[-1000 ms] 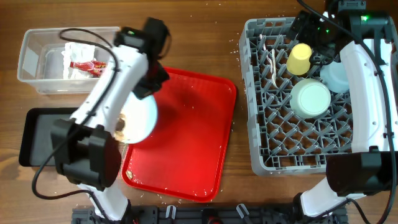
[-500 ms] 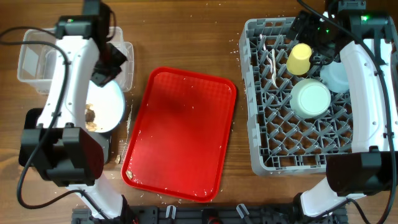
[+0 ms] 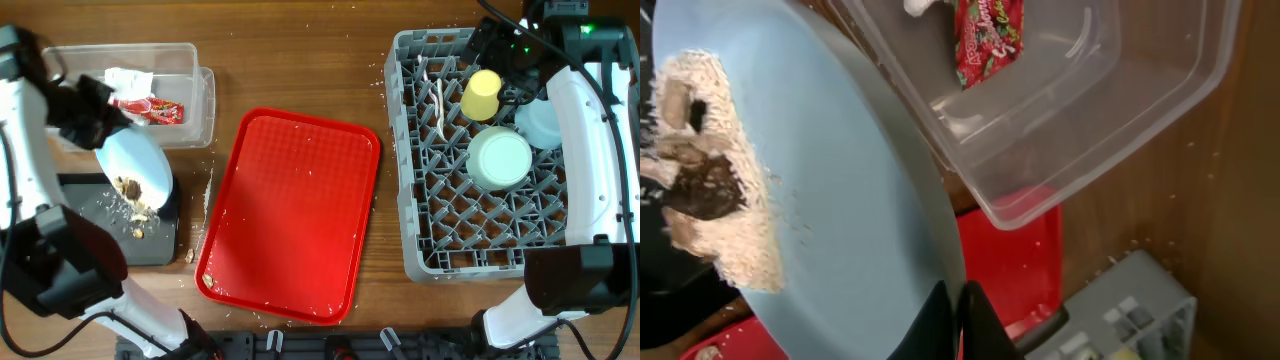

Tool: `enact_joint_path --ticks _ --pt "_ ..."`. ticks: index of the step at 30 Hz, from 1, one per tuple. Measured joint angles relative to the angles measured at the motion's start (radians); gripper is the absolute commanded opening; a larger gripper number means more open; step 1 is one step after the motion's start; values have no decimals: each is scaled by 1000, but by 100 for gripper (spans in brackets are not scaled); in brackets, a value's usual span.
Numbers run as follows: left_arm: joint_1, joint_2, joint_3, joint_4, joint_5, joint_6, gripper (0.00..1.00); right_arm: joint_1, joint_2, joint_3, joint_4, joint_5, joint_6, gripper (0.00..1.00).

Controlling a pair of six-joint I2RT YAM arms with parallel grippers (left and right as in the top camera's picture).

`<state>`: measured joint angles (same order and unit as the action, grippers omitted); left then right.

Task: Sort waste into correct bins and load items into the dishwasher rack
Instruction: 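Carry the plate left and tip scraps onto the black tray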

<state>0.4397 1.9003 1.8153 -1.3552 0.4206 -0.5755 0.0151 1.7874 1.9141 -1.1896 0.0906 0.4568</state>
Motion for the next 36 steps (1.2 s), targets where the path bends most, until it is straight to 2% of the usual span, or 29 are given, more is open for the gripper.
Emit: enact_joint_path --ticks 7,16,20,25,36 --pt "168 0 0 -89 241 135 4 0 0 0 0 0 0 100" --pt "287 0 1 -216 526 351 4 0 0 0 0 0 0 100" --pt "352 0 1 -306 594 441 4 0 0 0 0 0 0 100" --pt "400 -2 -13 -320 654 516 4 0 0 0 0 0 0 100" --pt "414 -22 -72 -327 689 567 4 0 0 0 0 0 0 100"
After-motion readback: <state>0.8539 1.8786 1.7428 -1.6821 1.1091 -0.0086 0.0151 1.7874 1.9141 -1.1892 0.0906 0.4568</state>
